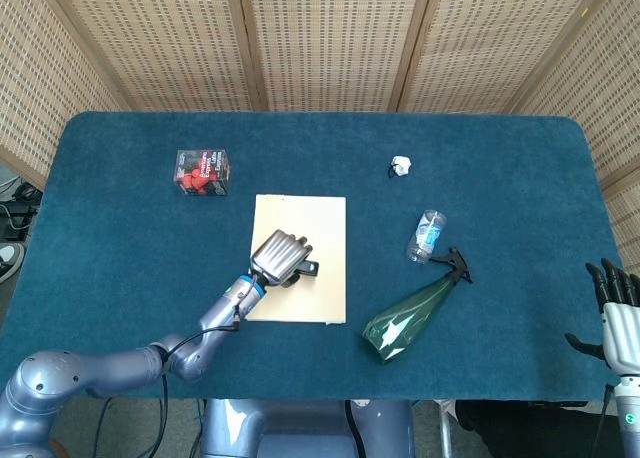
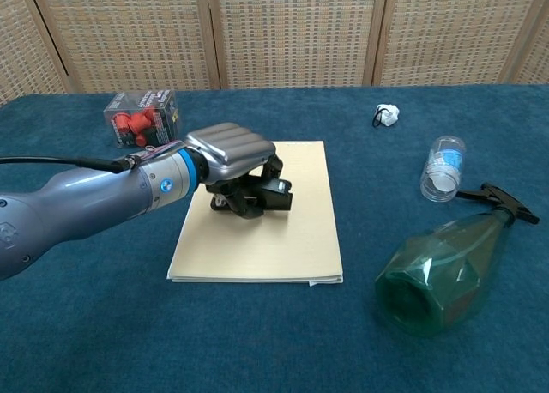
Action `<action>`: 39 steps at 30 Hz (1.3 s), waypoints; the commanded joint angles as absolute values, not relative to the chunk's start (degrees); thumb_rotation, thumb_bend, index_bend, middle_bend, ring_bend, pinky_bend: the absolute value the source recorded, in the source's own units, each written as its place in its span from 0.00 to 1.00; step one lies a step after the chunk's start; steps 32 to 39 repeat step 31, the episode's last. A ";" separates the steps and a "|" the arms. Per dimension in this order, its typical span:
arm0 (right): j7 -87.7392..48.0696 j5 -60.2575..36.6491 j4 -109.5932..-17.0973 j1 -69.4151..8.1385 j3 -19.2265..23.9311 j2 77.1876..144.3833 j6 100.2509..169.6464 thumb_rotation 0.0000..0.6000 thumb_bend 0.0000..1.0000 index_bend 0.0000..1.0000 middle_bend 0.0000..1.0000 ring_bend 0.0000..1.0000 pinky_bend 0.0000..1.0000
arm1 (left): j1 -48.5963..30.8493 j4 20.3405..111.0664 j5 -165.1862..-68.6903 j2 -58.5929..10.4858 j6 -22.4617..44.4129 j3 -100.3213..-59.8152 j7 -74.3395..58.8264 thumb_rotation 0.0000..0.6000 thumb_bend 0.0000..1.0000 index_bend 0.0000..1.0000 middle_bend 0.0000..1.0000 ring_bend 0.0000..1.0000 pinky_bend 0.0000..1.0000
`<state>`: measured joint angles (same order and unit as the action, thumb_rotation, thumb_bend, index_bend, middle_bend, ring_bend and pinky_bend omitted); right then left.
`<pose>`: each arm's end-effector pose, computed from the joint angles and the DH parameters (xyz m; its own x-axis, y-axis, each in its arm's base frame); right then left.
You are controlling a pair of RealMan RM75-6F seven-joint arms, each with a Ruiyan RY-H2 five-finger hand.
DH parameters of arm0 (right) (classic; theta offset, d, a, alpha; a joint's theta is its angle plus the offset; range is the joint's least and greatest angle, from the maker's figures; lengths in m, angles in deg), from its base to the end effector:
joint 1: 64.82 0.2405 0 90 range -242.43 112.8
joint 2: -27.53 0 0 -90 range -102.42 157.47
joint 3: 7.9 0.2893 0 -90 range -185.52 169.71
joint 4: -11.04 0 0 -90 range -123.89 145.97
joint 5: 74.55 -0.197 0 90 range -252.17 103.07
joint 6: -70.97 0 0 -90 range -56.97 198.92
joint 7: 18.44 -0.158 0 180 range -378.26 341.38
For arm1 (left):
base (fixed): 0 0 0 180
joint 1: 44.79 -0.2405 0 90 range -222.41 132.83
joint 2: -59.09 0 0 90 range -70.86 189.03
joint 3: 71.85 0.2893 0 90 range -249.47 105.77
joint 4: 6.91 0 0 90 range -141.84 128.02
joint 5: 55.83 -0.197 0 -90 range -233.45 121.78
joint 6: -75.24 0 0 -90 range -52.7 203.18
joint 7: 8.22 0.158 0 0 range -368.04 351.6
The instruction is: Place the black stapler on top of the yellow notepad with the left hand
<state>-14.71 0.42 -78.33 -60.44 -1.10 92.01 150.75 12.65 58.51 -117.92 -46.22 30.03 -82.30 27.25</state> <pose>-0.3736 -0.2048 0.1984 0.4586 -0.0354 0.8879 -0.8694 0.1889 0.4566 -0.0863 0.4033 -0.1102 0.7413 0.1190 0.6605 0.5776 -0.6142 -0.5377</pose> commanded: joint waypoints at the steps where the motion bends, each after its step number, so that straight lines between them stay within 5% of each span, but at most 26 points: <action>1: -14.80 0.53 -78.42 -60.52 -1.11 91.93 150.92 1.00 0.00 0.00 0.00 0.00 0.00 | 12.77 58.42 -116.97 -46.19 30.45 -81.93 28.37 1.00 0.08 0.19 0.10 0.21 0.42; 10: -15.11 1.32 -78.97 -60.80 -1.29 91.55 151.67 1.00 0.00 0.00 0.00 0.00 0.00 | 11.78 64.00 -116.46 -42.71 27.60 -82.78 28.28 1.00 0.01 0.02 0.00 0.09 0.33; 18: -15.54 2.49 -79.74 -61.16 -1.58 91.12 152.63 1.00 0.00 0.00 0.00 0.00 0.00 | 6.15 76.86 -119.31 -31.92 18.08 -84.11 24.83 1.00 0.00 0.00 0.00 0.00 0.01; 22: -15.57 3.00 -79.95 -61.25 -1.81 91.09 152.84 1.00 0.00 0.00 0.00 0.00 0.00 | 0.24 83.92 -120.16 -25.44 11.23 -82.62 23.16 1.00 0.00 0.00 0.00 0.00 0.00; 31: -14.76 3.97 -80.07 -61.17 -2.36 91.56 152.91 1.00 0.00 0.00 0.00 0.00 0.00 | -21.15 96.45 -128.04 -11.08 -9.71 -71.70 9.38 1.00 0.00 0.00 0.00 0.00 0.00; 39: -14.76 3.97 -80.07 -61.17 -2.36 91.56 152.91 1.00 0.00 0.00 0.00 0.00 0.00 | -21.15 96.45 -128.04 -11.08 -9.71 -71.70 9.38 1.00 0.00 0.00 0.00 0.00 0.00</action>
